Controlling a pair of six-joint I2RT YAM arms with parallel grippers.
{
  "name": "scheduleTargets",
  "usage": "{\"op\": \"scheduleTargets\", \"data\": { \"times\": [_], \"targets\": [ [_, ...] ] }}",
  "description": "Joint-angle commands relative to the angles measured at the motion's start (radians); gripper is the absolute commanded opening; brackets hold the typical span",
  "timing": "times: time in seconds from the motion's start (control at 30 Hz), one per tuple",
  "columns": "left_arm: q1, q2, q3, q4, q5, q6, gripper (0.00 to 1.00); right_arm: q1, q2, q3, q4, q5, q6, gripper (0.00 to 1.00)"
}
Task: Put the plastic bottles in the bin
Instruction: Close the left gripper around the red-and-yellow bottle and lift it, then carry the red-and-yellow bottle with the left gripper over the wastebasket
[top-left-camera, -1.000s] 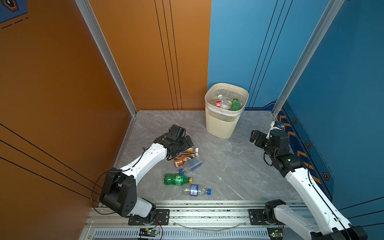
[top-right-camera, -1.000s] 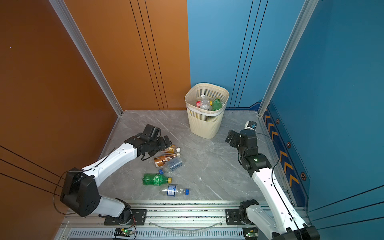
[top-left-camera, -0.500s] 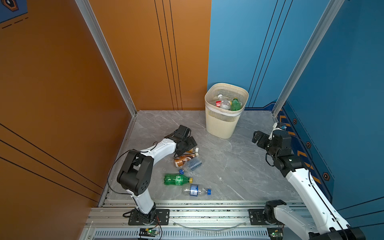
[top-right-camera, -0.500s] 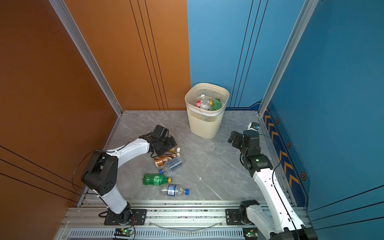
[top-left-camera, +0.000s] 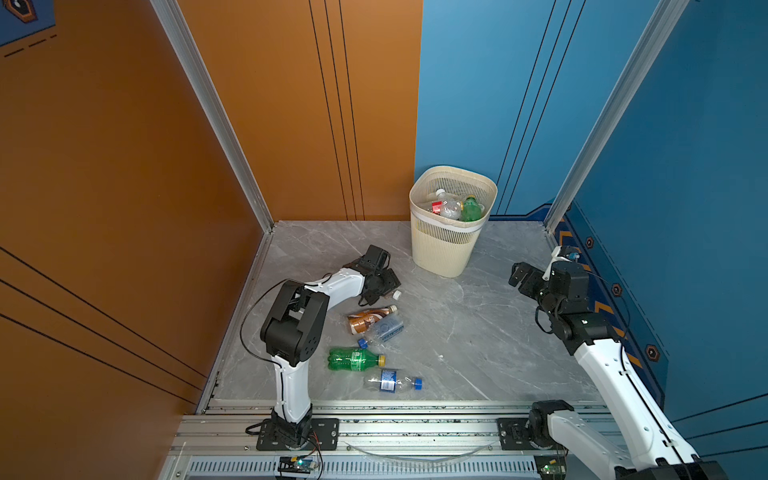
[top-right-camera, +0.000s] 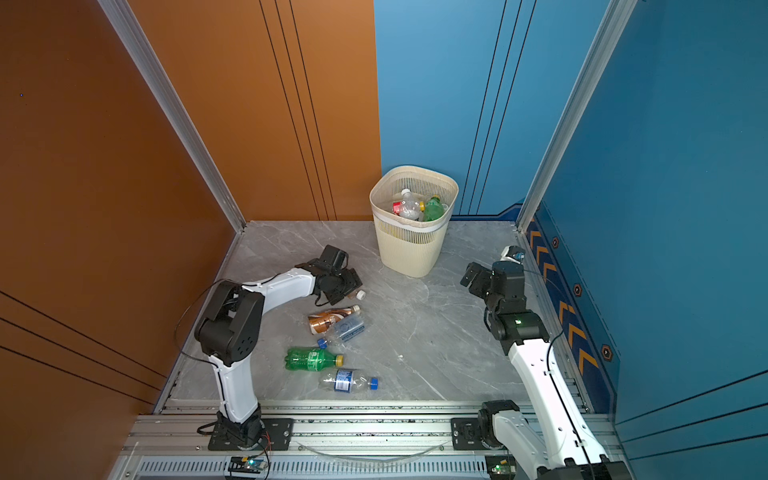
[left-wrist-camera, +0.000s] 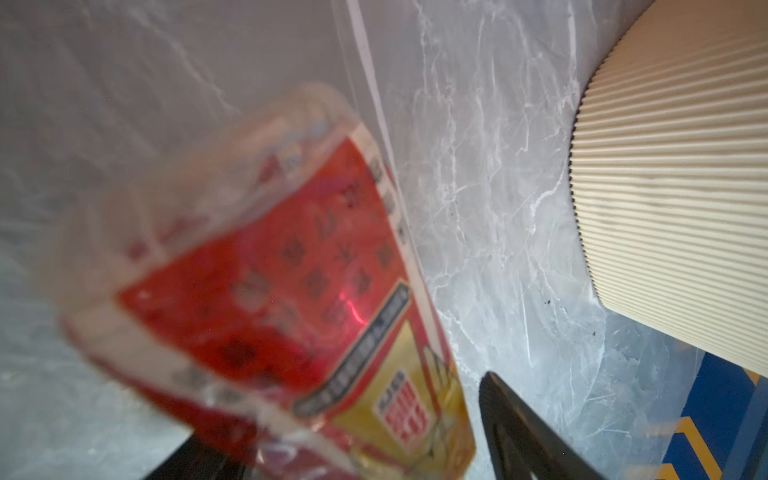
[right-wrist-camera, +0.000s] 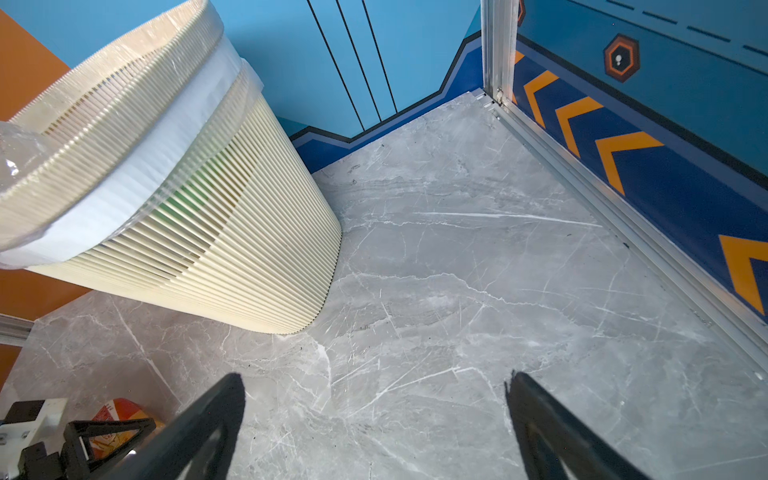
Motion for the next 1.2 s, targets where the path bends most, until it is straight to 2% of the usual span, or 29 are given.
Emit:
{"op": "scheduleTargets", "data": {
  "times": [0.0,0.2,0.47,0.73,0.93,1.17],
  "targets": [
    [0.014,0.036,0.061,0.012,0.029,-0.005,0.79,-0.013,-0.011,-0.009,-0.024,-0.018,-0.017,1.0],
    [0.031,0.066,0.094,0.004,0.051,0.008,0.75,-0.024,0.002,-0.01,-0.015,-0.03,-0.019,1.0],
    [0.04,0.051,0.111,-0.013,0.06,0.053,0.54,-0.031,0.008,-0.008,-0.009,-0.041,-0.018,1.0],
    [0.034,-0.039,0.15,-0.035,0.066,0.116,0.48,-0.035,-0.007,-0.009,-0.02,-0.042,-0.017,1.0],
    [0.034,-0.124,0.313,-0.161,0.07,0.253,0.4,-0.038,-0.024,-0.008,-0.028,-0.046,-0.017,1.0],
    [0.02,-0.154,0.621,-0.332,0.07,0.443,0.4,-0.043,-0.052,-0.011,-0.045,-0.049,-0.019,1.0]
  ]
}}
